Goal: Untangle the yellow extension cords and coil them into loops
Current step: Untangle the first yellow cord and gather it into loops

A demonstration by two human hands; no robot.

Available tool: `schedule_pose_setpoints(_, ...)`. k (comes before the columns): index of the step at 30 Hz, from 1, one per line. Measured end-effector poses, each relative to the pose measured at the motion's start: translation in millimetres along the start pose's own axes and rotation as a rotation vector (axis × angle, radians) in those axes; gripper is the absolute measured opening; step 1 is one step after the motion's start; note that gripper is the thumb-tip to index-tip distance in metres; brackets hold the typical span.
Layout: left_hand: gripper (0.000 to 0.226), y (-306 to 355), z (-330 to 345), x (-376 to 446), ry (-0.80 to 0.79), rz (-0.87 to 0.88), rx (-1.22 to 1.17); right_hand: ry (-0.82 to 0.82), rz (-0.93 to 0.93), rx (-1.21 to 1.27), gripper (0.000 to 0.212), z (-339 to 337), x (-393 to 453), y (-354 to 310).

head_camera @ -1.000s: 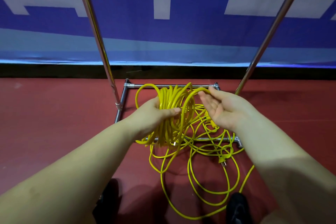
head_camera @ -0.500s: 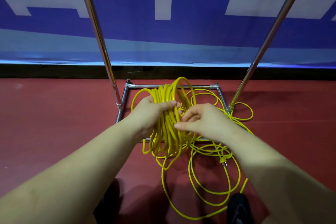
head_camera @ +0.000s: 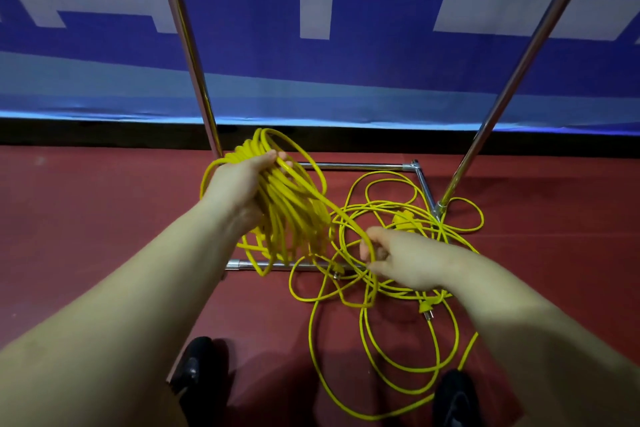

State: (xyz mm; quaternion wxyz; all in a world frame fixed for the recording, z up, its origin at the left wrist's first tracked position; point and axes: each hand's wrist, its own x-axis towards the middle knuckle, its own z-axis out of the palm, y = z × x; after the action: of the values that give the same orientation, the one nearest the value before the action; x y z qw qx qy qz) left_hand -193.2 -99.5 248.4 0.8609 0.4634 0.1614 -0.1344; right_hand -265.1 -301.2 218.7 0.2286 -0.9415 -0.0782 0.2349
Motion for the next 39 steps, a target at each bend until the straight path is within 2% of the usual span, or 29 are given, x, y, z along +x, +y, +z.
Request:
schedule_pose_setpoints(2,0.026,1,-3,2,0.025,0.023,0.032,0.146,0.036,0.129,0.019,-6,3,5)
schedule_pose_setpoints(5,0.017,0,-6,3,0.036,0.029,0.113,0.383,0.042,0.556,0.023,-19,1,5)
schedule_pose_setpoints(7,0.016,0,-8,2,-0.004,-0.003,0.16,0.466,0.038,0.845,0.021,-27,-3,0)
schedule_pose_setpoints(10,0.015,-5,-9,-3,-0.101,-0.032,0.289,0.509,0.09,1.046,0.023,-35,-6,-3)
schedule_pose_setpoints(14,0.013,-11,-7,-10,-0.224,-0.023,0.403,0.458,0.175,1.158,0.02,-34,-3,-6)
schedule_pose_setpoints(19,0.013,-18,-1,-17,-0.344,-0.033,0.531,0.368,0.153,1.32,0.02,-33,0,-15)
schedule_pose_setpoints(25,0.006,-35,10,-23,-0.399,-0.068,0.533,0.26,0.034,1.474,0.04,-34,4,-23)
schedule_pose_setpoints(30,0.011,-43,14,-26,-0.419,-0.008,0.62,0.331,0.062,1.6,0.044,-32,9,-30)
schedule_pose_setpoints(33,0.012,-44,15,-27,-0.457,-0.042,0.569,0.391,0.078,1.649,0.044,-33,10,-31)
schedule_pose_setpoints(36,0.011,-45,18,-28,-0.479,-0.107,0.464,0.412,0.088,1.583,0.043,-33,9,-30)
schedule_pose_setpoints(39,0.011,-45,19,-25,-0.401,-0.124,0.408,0.362,0.109,1.281,0.033,-33,7,-27)
